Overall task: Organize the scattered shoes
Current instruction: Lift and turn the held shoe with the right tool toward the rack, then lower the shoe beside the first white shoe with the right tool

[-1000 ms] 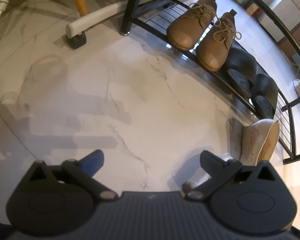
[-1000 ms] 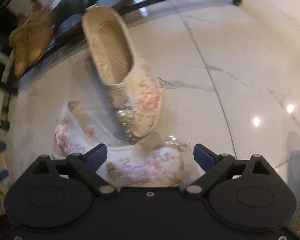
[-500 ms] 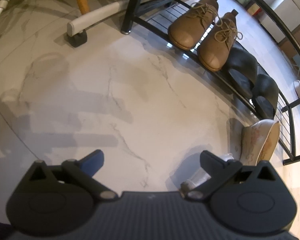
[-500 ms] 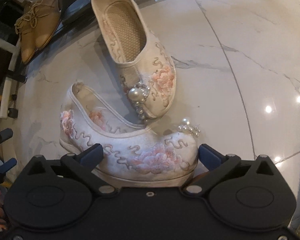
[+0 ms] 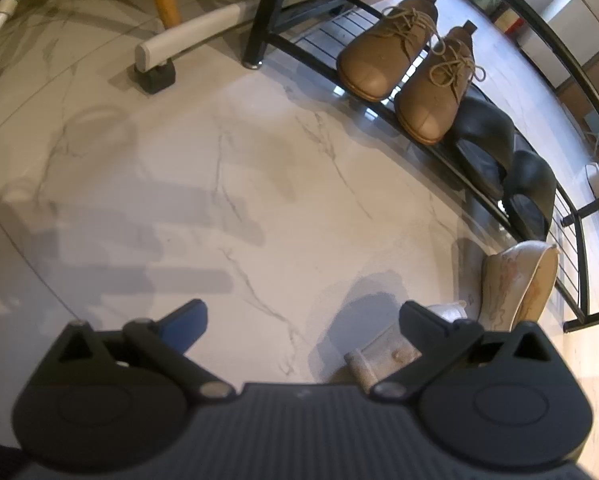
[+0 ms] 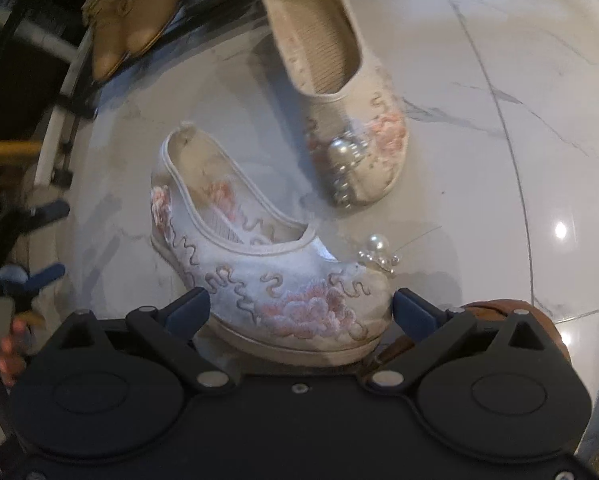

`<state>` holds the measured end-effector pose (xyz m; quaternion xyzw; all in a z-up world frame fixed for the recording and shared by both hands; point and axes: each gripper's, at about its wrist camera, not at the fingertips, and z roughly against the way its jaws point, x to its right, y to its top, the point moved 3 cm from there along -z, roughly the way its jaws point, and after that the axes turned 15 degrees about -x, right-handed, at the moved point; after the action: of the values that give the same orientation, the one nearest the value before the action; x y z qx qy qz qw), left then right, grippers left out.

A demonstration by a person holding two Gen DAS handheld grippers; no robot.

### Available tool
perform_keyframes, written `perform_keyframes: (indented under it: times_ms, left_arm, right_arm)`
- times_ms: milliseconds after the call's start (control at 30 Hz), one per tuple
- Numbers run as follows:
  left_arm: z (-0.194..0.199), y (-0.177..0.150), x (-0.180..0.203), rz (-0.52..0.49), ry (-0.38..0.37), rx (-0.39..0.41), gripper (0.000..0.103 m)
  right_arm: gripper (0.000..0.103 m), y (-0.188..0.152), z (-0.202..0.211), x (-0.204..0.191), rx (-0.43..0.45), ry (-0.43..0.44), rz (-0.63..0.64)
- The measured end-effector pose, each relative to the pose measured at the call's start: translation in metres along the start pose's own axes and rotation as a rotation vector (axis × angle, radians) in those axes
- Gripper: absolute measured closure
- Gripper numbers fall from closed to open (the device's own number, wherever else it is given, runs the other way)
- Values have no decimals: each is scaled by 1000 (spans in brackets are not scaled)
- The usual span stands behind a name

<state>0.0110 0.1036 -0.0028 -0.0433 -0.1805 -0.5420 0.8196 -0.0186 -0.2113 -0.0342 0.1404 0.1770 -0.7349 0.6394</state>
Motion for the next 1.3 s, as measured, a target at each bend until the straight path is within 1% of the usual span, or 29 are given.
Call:
perform_keyframes:
  times_ms: [100, 200, 233, 333, 367, 500, 567, 600, 633, 667, 767, 867, 933, 1033, 1133, 1200, 1300]
  left_arm:
    - [0, 0, 1, -2, 1, -1, 1]
    - [-1, 0, 1, -4, 2, -3, 1]
    - [-1, 0, 1, -5, 1, -4, 1]
    - [-1, 0, 0, -3, -1, -4, 1]
    - [0, 0, 0, -2, -1, -4, 1]
    - [-1, 0, 1, 2, -5, -7, 1]
    - [-1, 0, 0, 3, -7, -8, 1]
    - [-1, 0, 0, 4, -9, -9, 1]
    - [0, 0, 0, 4, -10, -10, 1]
    - [0, 0, 0, 5, -12, -11, 1]
    - [0, 0, 0, 8, -14, -11, 1]
    - [0, 0, 0, 10, -16, -12, 1]
    - [0, -1, 0, 11, -17, -13, 1]
    - [0, -1, 0, 14, -19, -14, 1]
    - [-2, 0, 0, 12, -19, -18, 1]
    - [-3, 0, 1, 10, -17, -22, 1]
    - [-4, 0, 1, 8, -16, -27, 1]
  right_arm:
    - [3, -5, 8, -9, 14, 23, 45]
    - [2, -9, 9, -18, 6, 51, 100]
    - [3, -9, 8, -20, 7, 28, 120]
    - [4, -7, 7, -24, 10, 9, 135]
    - [3, -7, 9, -26, 31, -5, 141]
    - [3, -11, 23, -33, 160, -83, 210]
    - [1, -18, 27, -53, 255, -197, 381]
    - [1, -25, 23, -67, 288, -258, 508]
    - [1, -27, 21, -71, 293, -272, 549]
    - [1, -33, 15, -83, 291, -291, 662]
    - [1, -45, -4, -103, 273, -322, 840]
    - [1, -47, -17, -111, 258, -324, 922]
    - [1, -47, -22, -112, 257, -312, 963]
    - [1, -43, -28, -112, 248, -329, 991]
    - [1, -34, -42, -118, 219, -343, 1006]
    - [1, -32, -61, -119, 148, -365, 1045]
    - [0, -27, -79, -116, 104, -382, 1041]
